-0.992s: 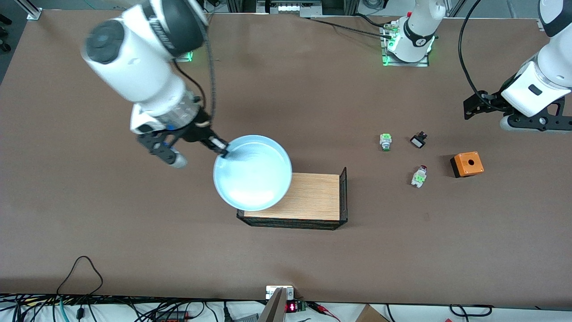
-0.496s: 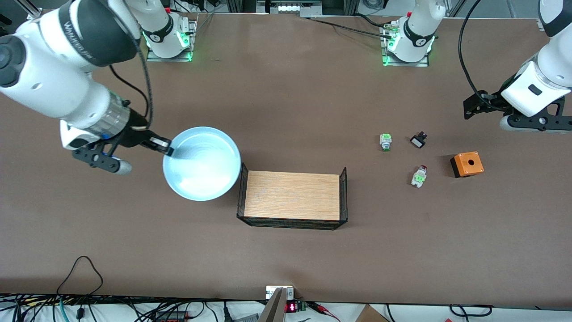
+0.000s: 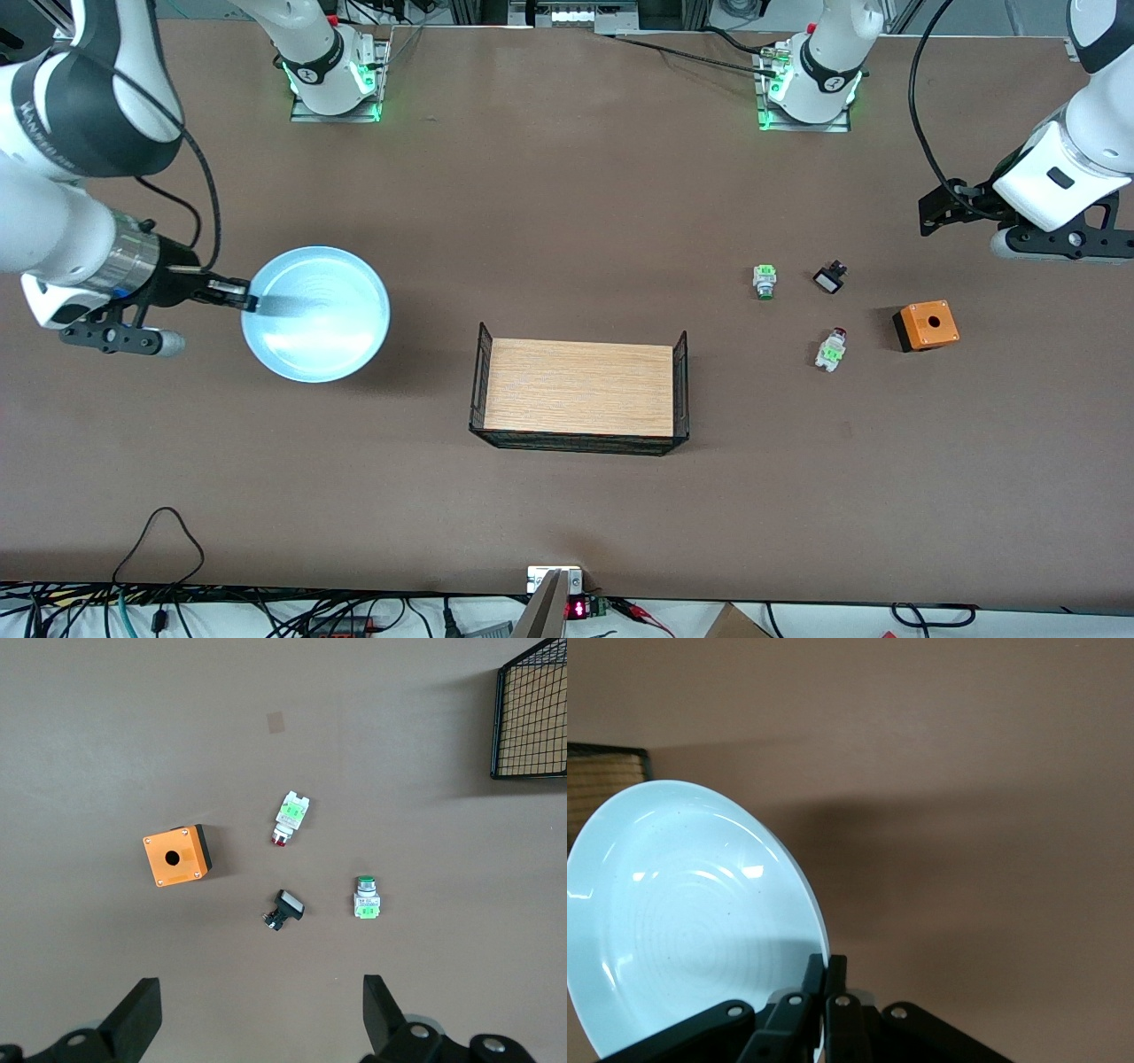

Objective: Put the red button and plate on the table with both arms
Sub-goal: 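Lift the blue plate out of the tray with the right gripper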

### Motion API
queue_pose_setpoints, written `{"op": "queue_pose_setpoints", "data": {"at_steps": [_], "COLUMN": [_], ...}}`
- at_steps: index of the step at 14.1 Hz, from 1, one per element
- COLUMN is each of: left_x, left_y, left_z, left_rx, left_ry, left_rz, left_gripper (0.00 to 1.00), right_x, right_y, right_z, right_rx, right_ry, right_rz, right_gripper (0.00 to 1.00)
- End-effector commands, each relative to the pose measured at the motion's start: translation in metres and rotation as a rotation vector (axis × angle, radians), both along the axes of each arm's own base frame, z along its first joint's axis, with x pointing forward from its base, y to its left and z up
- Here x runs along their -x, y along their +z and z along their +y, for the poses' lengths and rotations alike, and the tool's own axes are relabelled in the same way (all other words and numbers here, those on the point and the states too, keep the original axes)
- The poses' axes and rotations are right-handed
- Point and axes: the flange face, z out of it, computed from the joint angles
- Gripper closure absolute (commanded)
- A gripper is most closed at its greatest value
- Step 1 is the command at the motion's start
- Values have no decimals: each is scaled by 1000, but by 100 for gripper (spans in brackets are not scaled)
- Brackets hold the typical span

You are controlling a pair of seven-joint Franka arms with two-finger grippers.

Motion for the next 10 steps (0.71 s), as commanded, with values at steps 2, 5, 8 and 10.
{"op": "queue_pose_setpoints", "data": {"at_steps": [2,5,8,10], "left_x": [2,2,2,2], "left_y": [8,8,8,8], "left_z": [2,4,4,5], "left_rx": [-13,-13,-11,-11], "left_ry": [-6,-3,-2,-1], "left_rz": [2,2,3,4], "left_gripper": [0,0,0,0], "right_x": [20,28,39,47], "right_y": [-26,-57,-94,-117], "right_z": [-40,-50,-76,-84], "right_rx": [24,57,45,47], "right_ry": [110,143,175,183], "right_rz": [50,75,84,71], "right_gripper": [100,100,100,100]}}
